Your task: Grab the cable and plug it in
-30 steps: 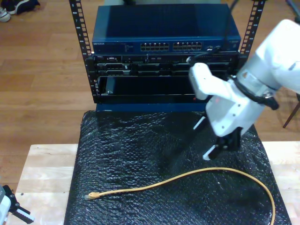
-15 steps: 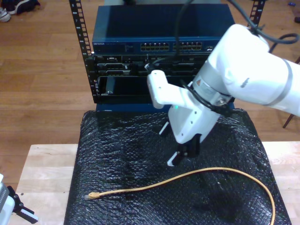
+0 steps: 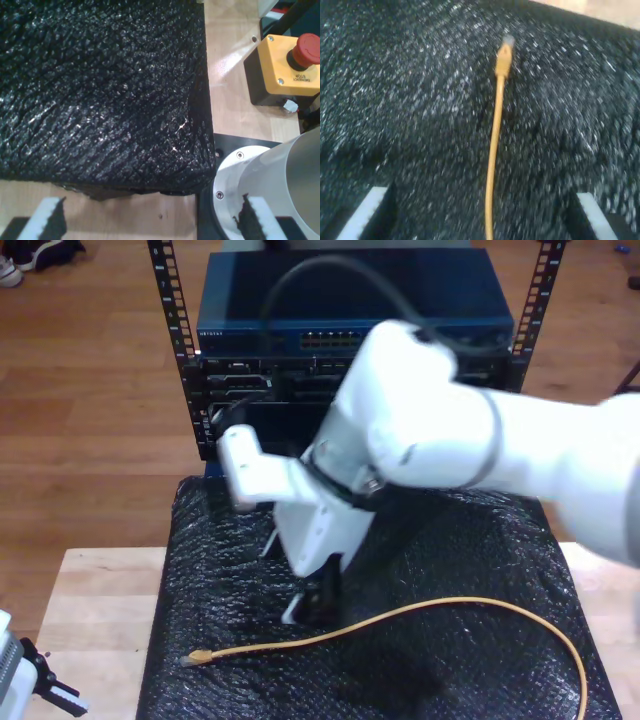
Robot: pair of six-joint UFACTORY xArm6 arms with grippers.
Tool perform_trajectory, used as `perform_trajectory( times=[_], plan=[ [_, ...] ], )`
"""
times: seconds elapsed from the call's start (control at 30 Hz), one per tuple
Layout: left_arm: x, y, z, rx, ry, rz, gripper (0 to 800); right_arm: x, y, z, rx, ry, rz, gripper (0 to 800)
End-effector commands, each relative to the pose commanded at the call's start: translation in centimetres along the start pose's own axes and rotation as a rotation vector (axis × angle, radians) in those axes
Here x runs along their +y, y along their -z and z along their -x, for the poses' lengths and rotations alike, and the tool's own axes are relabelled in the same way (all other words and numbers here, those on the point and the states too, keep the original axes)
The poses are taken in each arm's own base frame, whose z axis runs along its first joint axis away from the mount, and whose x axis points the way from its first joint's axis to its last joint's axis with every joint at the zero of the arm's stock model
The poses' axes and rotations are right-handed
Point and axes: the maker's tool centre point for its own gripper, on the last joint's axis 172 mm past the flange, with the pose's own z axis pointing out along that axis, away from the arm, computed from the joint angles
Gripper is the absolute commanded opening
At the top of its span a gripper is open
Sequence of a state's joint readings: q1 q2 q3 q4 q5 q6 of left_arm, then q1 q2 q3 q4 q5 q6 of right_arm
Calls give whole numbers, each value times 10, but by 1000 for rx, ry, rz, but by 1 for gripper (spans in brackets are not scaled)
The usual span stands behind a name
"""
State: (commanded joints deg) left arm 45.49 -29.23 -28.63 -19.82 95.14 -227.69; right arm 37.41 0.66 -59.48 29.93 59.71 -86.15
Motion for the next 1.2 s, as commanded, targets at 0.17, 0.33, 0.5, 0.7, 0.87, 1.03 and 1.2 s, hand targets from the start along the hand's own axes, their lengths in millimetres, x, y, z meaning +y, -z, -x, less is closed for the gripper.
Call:
perform_trajectory(
  times=[0.17,0.33,0.5,0.7,0.87,1.03,1.2],
  plan=[
    [0,0,0,0,0,0,800,4,-25,-10,-20,1,-12,791],
    [0,0,0,0,0,0,800,9,-39,-14,-60,-5,-9,792],
    [0,0,0,0,-1,0,800,15,-47,-7,-152,-23,33,792],
    [0,3,0,-6,-3,-10,800,17,-55,2,-275,-47,79,792],
    [-2,6,1,-10,-2,-17,800,9,-76,-10,-334,-32,89,792],
    [0,3,0,-4,0,-11,800,11,-79,-5,-395,-71,127,790],
    [0,2,1,-3,3,-11,800,20,-77,1,-454,-104,181,781]
  ],
)
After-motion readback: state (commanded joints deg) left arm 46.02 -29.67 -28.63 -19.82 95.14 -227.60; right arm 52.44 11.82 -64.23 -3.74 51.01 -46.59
